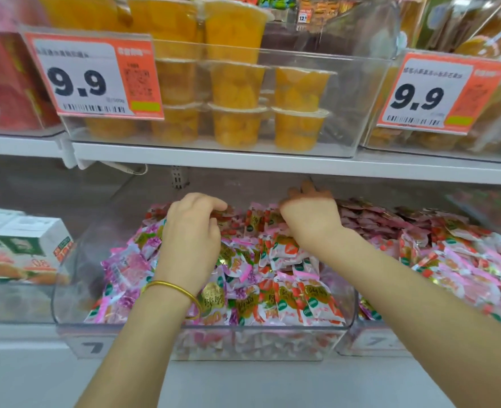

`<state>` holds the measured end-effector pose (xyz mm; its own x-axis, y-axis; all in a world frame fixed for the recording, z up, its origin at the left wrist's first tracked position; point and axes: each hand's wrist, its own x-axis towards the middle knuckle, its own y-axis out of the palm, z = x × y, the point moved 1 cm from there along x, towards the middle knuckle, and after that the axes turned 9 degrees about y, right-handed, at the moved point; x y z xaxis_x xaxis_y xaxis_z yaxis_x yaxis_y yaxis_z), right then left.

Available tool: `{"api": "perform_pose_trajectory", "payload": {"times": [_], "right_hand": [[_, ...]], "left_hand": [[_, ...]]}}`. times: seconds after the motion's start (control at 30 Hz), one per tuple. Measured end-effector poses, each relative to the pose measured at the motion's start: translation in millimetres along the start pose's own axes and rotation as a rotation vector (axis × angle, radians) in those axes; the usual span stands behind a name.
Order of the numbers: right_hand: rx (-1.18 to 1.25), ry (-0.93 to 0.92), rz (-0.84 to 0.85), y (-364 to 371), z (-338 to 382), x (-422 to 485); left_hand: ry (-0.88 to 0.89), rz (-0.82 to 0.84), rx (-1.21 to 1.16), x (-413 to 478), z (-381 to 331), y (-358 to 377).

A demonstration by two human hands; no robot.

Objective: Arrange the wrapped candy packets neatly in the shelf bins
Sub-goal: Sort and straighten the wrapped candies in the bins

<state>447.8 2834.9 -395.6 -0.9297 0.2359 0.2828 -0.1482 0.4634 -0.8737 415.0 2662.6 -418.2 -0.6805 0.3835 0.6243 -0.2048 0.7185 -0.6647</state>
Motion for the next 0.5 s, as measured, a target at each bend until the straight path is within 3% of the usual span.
{"api": "perform_pose_trajectory", "payload": {"times": [0.1, 0.17, 0.3, 0.4, 0.5], "right_hand": [[0.237, -0.092, 0.23, 7, 6, -7], [0.293, -0.117, 0.292, 11, 9, -14], [0.331, -0.059, 0.217, 4, 12, -15], [0.541, -0.079, 0.102, -6, 25, -12], [0.73, -0.104, 0.375, -10, 49, -13]], "left_hand": [[-0.026, -0.011, 0.003, 0, 9, -5], [-0.019, 0.002, 0.01, -3, 13, -8], [-0.016, 0.035, 0.023, -8, 20, -12], [-0.046, 0.021, 0.013, -9, 22, -19], [-0.067, 0.014, 0.003, -10, 21, -23]]}}
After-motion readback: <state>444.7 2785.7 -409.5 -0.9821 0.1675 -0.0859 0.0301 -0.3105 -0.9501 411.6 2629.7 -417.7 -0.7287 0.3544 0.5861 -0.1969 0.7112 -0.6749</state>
